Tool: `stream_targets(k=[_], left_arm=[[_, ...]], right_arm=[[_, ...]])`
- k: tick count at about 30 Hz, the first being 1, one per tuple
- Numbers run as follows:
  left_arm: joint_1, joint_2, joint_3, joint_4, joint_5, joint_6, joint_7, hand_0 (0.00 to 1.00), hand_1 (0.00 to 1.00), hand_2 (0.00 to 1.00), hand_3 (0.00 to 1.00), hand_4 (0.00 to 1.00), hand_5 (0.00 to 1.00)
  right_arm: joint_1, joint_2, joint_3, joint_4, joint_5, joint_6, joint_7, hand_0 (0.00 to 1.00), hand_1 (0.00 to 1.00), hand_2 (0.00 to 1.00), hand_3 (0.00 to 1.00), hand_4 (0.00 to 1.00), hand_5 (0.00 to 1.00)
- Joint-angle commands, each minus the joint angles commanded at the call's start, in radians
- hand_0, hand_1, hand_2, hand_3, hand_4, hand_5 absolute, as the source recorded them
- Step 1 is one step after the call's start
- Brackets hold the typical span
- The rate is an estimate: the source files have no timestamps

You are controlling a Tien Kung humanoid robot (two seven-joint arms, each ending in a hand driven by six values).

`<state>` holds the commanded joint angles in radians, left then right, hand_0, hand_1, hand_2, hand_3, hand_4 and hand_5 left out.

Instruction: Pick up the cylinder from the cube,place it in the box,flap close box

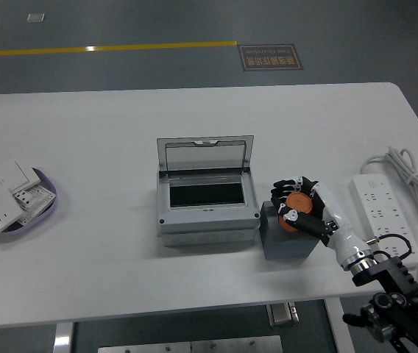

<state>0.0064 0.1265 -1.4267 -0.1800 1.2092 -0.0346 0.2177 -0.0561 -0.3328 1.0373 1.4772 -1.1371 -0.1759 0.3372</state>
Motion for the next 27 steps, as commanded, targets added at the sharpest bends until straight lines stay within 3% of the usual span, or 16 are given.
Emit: stream_targets(k=[2,3,9,10,15,16,21,22,27], left_arm=[[0.000,0.000,-0.003,0.000,0.003,0.000,0.001,0.631,0.658,0.579,0.669,0.709,0.334],[0.000,0.001,-0.005,0.000,0.005,0.000,0.002,0.630,0.654,0.579,0.668,0.705,0.334],[-0.001,0.001,-0.009,0.000,0.011,-0.001,0.005,0.630,0.654,0.579,0.668,0.705,0.334],[-0.001,0.001,-0.010,0.000,0.011,-0.001,0.005,0.630,0.655,0.580,0.670,0.703,0.331],[-0.002,0.000,-0.011,0.000,0.014,-0.002,0.006,0.630,0.655,0.580,0.670,0.703,0.331],[-0.002,0.000,-0.011,0.000,0.014,-0.002,0.007,0.630,0.654,0.580,0.668,0.704,0.336],[-0.003,0.000,-0.013,0.000,0.017,-0.002,0.008,0.630,0.654,0.580,0.668,0.704,0.336],[-0.004,0.000,-0.014,0.000,0.018,-0.002,0.009,0.629,0.654,0.579,0.668,0.704,0.334],[-0.007,0.002,-0.016,0.000,0.023,-0.002,0.008,0.629,0.654,0.579,0.668,0.704,0.334]], right_arm=[[0.001,-0.001,-0.001,-0.002,-0.002,0.001,-0.002,0.558,0.577,0.547,0.547,0.706,0.139],[0.002,-0.002,-0.002,-0.003,-0.003,0.001,-0.003,0.550,0.580,0.538,0.545,0.701,0.192],[0.005,-0.007,-0.008,-0.005,-0.009,-0.003,-0.004,0.550,0.580,0.538,0.545,0.701,0.192],[0.006,-0.008,-0.009,-0.005,-0.010,-0.005,-0.003,0.608,0.584,0.536,0.545,0.615,0.160],[0.010,-0.015,-0.023,-0.004,-0.002,-0.024,0.007,0.608,0.584,0.536,0.545,0.615,0.160],[0.011,-0.016,-0.025,-0.004,-0.001,-0.026,0.008,0.669,0.578,0.516,0.524,0.459,0.002],[0.022,-0.026,-0.045,-0.007,0.007,-0.032,0.009,0.669,0.578,0.516,0.524,0.459,0.002],[0.025,-0.028,-0.049,-0.007,0.008,-0.032,0.009,0.514,0.515,0.459,0.446,0.076,0.002],[0.032,-0.036,-0.062,-0.010,0.014,-0.033,0.008,0.514,0.515,0.459,0.446,0.076,0.002]])
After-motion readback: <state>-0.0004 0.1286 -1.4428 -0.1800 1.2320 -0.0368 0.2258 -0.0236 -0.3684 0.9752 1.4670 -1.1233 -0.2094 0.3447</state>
